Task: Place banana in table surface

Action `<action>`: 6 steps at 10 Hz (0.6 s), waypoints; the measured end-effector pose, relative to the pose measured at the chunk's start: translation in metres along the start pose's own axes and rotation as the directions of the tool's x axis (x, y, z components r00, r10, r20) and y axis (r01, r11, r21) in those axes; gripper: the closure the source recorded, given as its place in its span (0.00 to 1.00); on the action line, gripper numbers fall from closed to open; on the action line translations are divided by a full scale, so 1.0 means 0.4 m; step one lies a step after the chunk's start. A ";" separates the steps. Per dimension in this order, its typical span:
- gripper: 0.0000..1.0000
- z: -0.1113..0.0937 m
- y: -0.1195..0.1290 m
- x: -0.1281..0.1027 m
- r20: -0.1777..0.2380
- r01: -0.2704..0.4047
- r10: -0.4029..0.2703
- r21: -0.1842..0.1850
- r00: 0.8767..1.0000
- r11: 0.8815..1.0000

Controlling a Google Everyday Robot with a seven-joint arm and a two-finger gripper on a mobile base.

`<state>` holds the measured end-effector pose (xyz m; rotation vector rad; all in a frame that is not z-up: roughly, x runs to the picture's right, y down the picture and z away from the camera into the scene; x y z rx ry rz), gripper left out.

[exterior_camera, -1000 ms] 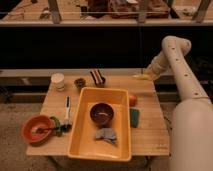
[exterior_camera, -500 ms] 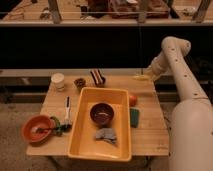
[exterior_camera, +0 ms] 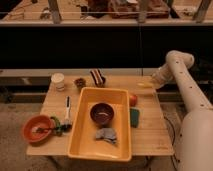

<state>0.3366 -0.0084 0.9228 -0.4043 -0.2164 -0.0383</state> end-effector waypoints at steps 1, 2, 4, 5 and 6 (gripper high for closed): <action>0.98 0.031 0.023 0.033 -0.003 -0.012 0.012 0.015 1.000 1.000; 0.98 0.045 0.030 0.047 -0.004 -0.017 0.017 0.022 1.000 1.000; 0.98 0.089 0.044 0.068 0.003 -0.011 0.011 0.030 1.000 0.999; 0.98 0.091 0.047 0.062 -0.006 0.008 -0.008 0.032 1.000 0.999; 0.98 0.090 0.049 0.041 -0.023 0.032 -0.031 0.040 0.999 0.999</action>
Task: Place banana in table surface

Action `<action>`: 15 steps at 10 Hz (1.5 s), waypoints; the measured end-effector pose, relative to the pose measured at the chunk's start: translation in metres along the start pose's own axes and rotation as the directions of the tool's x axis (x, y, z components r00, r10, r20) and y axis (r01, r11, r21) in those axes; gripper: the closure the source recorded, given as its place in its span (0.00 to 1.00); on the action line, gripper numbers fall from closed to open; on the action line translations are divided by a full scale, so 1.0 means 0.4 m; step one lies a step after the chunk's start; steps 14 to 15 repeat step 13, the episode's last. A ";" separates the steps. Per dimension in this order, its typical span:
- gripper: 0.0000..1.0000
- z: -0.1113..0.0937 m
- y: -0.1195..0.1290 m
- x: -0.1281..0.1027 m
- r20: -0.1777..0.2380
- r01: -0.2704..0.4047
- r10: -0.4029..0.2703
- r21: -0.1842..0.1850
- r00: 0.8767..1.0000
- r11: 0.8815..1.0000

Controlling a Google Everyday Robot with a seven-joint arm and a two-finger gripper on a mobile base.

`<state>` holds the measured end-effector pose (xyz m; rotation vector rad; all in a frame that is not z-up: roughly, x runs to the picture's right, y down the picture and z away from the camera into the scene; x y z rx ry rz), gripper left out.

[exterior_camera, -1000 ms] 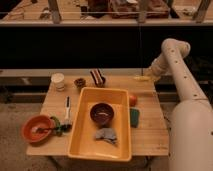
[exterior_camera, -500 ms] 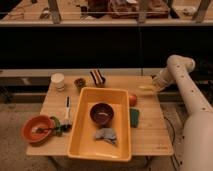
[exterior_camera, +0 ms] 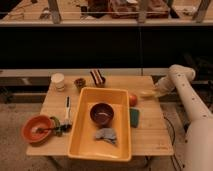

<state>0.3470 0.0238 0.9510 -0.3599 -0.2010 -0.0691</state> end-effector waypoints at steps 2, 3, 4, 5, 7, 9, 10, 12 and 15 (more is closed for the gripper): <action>0.85 -0.002 -0.003 -0.042 -0.029 0.034 -0.034 0.004 0.999 0.999; 0.73 -0.003 -0.003 -0.066 -0.041 0.050 -0.050 0.000 0.998 0.999; 0.62 -0.003 0.000 -0.072 -0.053 0.054 -0.054 -0.003 0.997 0.999; 0.53 -0.004 0.003 -0.075 -0.058 0.050 -0.051 -0.005 0.997 0.999; 0.32 -0.001 0.003 -0.073 -0.064 0.038 -0.038 -0.011 0.997 0.999; 0.20 0.001 -0.004 -0.077 -0.065 0.031 -0.032 -0.014 0.997 0.999; 0.20 0.003 -0.003 -0.075 -0.068 0.028 -0.029 -0.016 0.997 0.999; 0.20 0.001 -0.004 -0.075 -0.071 0.026 -0.027 -0.015 0.997 1.000; 0.20 0.001 -0.005 -0.076 -0.071 0.027 -0.028 -0.014 0.997 1.000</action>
